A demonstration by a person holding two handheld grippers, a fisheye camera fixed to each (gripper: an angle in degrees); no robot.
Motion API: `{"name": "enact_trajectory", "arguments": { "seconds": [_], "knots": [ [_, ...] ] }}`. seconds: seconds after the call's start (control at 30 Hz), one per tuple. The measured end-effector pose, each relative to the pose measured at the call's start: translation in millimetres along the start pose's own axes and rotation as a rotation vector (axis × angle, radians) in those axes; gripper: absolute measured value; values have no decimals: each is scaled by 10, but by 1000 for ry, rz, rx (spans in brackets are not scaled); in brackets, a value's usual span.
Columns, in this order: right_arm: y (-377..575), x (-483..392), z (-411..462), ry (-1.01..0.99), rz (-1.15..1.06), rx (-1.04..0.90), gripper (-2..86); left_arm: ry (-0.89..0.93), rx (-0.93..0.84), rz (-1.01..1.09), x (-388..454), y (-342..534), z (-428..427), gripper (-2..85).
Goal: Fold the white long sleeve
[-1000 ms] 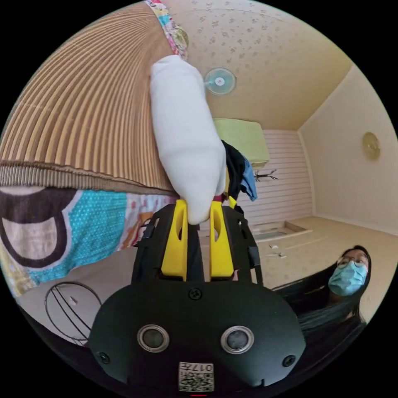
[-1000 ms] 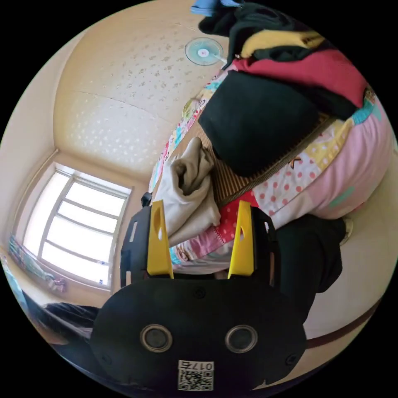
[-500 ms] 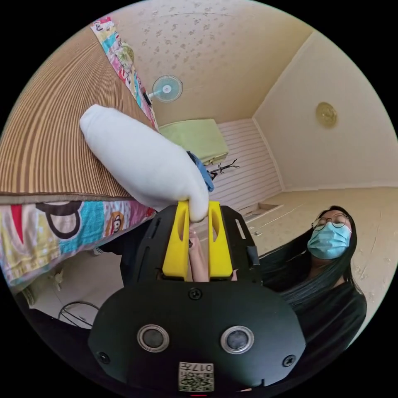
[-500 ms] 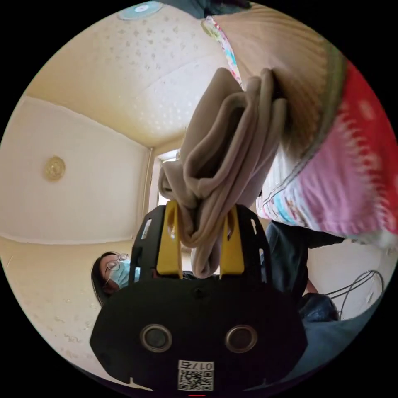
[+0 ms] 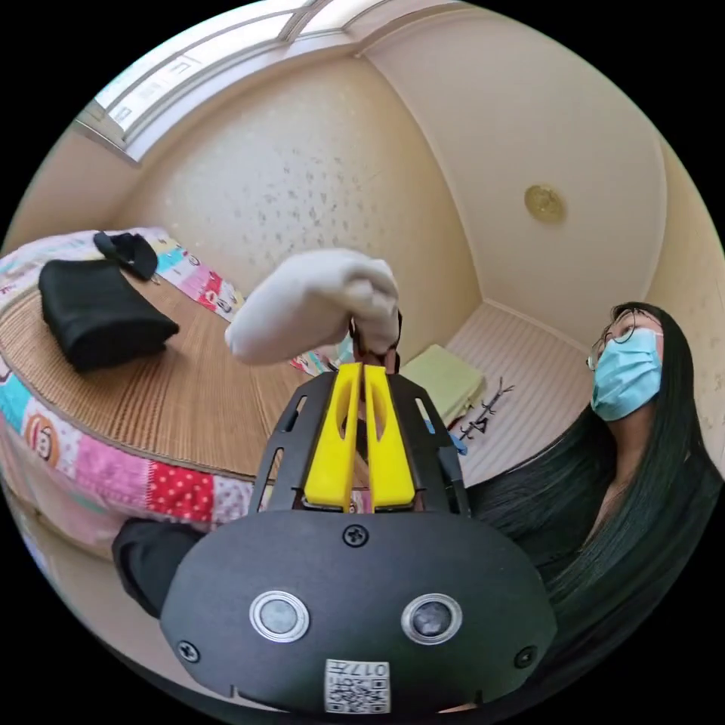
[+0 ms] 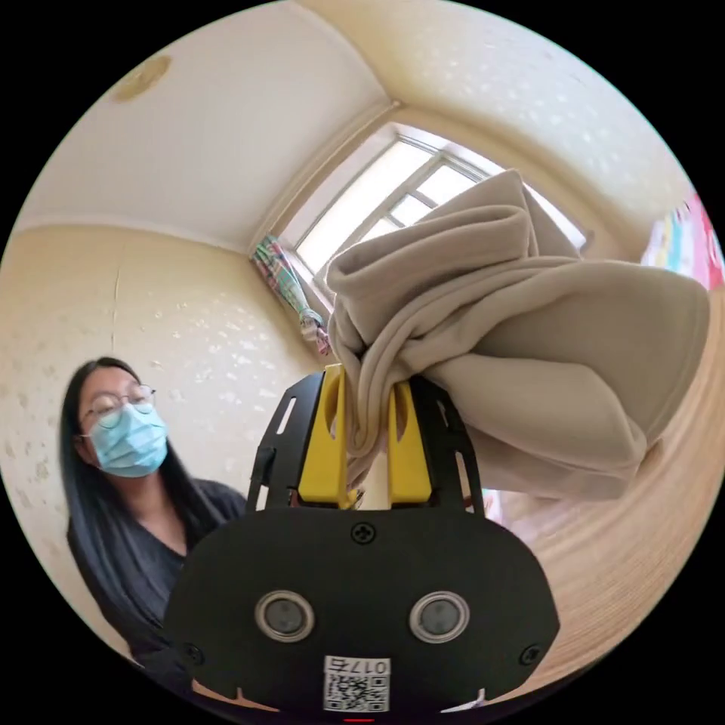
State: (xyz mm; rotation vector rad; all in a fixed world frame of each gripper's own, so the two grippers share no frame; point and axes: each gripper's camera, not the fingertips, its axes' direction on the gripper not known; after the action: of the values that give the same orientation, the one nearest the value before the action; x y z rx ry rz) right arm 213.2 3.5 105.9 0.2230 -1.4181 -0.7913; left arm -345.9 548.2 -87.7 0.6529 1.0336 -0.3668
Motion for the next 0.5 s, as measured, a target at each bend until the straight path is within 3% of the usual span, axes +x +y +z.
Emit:
{"name": "enact_trajectory", "arguments": {
  "seconds": [0.13,0.23,0.33,0.43,0.5],
  "knots": [
    [-249,552,948,113,-55,101,78,-181,-18,-90,-108,363,-323,-8],
    [77,1428,1490,256,168,104,96,-334,-14,-177,-261,684,-380,-7],
    [944,2224,1873,473,439,-85,133,-565,-86,-240,-441,864,-150,2],
    [1879,2150,1839,524,341,-221,130,-620,-205,-227,-624,845,308,71],
    [2267,1931,1621,668,293,-255,126,-650,-252,-181,-663,777,657,118]
  ]
}}
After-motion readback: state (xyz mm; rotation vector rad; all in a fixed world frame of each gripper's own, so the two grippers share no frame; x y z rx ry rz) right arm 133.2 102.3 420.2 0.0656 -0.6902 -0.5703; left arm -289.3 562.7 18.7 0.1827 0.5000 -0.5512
